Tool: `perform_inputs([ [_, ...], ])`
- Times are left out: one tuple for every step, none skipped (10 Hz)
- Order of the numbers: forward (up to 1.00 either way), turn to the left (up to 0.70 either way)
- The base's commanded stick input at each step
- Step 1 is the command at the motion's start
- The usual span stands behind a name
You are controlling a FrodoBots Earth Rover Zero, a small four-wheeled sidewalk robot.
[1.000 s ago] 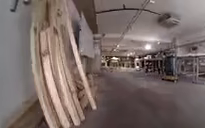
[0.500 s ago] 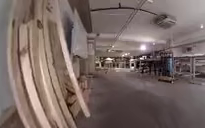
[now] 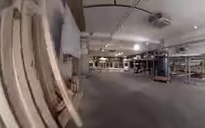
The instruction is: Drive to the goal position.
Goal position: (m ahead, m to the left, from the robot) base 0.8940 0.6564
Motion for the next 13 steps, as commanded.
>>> perform_inputs([
  [0.45,-0.27],
  [0.45,-0.27],
  [0.45,-0.27],
  [0.45,-0.27],
  [0.45,-0.27],
  [0.45,-0.27],
  [0.45,-0.27],
  [0.45,-0.27],
  [0.45,-0.27],
  [0.45,-0.27],
  [0.45,-0.27],
  [0.45,-0.27],
  [0.45,-0.27],
])
